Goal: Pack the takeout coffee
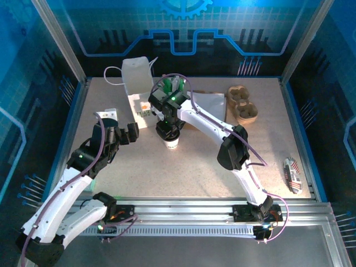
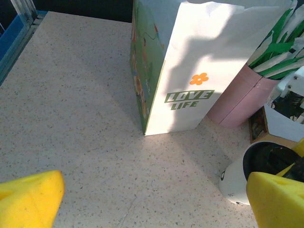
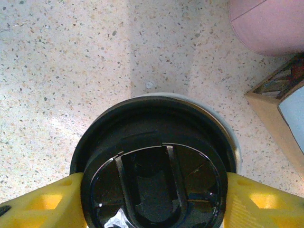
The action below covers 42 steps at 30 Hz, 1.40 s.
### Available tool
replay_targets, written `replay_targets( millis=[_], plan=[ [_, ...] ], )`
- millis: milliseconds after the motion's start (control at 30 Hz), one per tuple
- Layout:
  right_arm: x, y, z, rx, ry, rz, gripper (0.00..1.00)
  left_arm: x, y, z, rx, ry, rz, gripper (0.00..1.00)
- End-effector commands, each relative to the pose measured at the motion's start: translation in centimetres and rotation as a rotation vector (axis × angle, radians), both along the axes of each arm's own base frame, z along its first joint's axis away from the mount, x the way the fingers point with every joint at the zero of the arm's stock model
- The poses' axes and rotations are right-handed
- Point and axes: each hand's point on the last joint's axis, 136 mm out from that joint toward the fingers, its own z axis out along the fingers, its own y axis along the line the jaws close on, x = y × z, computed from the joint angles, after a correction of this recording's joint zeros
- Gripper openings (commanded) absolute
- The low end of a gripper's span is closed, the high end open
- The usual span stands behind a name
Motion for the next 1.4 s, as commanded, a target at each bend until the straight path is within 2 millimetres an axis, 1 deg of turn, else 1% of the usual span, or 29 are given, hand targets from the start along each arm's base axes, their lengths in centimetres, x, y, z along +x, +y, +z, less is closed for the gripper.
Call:
replay_targets(
  millis=[0, 100, 167, 333, 400, 600, 733, 767, 933, 1067, 1267, 1367],
  plan=[
    [0.3, -0.6, -0.3, -0.007, 0.032, -0.006, 0.62, 0.1, 0.0, 0.4, 0.0, -0.009, -0.008, 0.99],
    [0.9, -0.8, -0.4, -0.009, 0.023, -0.014, 0.62, 0.1, 0.0, 0.4, -0.002, -0.01, -0.01, 0.99],
    [1.2, -0.9, 0.0, -0.011, 0.008, -0.017, 0.62, 0.1, 0.0, 0.3, -0.001, -0.009, -0.011, 0.99],
    [1.3, -0.8, 0.9, 0.006, -0.009, -0.023, 0.62, 0.1, 0.0, 0.4, -0.001, -0.01, -0.011, 0.99],
    [1.3, -0.9, 0.9, 0.001, -0.009, -0.024, 0.62, 0.1, 0.0, 0.4, -0.002, -0.009, -0.011, 0.99],
    [0.5, -0.6, -0.4, -0.018, 0.024, -0.008, 0.62, 0.1, 0.0, 0.4, -0.001, -0.01, -0.008, 0.99],
    [0.5, -0.9, -0.9, -0.029, 0.034, -0.007, 0.62, 0.1, 0.1, 0.4, -0.001, -0.009, -0.008, 0.99],
    [0.5, -0.9, -2.3, -0.05, 0.055, -0.007, 0.62, 0.1, 0.0, 0.4, -0.001, -0.009, -0.008, 0.99],
    [0.2, -0.7, -2.9, -0.055, 0.069, 0.0, 0.62, 0.1, 0.0, 0.4, -0.003, -0.01, -0.011, 0.99],
    [0.1, -0.9, -3.6, -0.072, 0.08, -0.002, 0.62, 0.1, 0.1, 0.4, -0.002, -0.011, -0.008, 0.99],
    [0.0, -1.5, -3.2, -0.095, 0.067, -0.009, 0.62, 0.1, 0.0, 0.5, -0.004, -0.012, -0.012, 0.99],
    [0.4, -2.2, -3.0, -0.132, 0.04, -0.017, 0.62, 0.1, -0.1, 0.4, -0.004, -0.008, -0.014, 0.99]
  ],
)
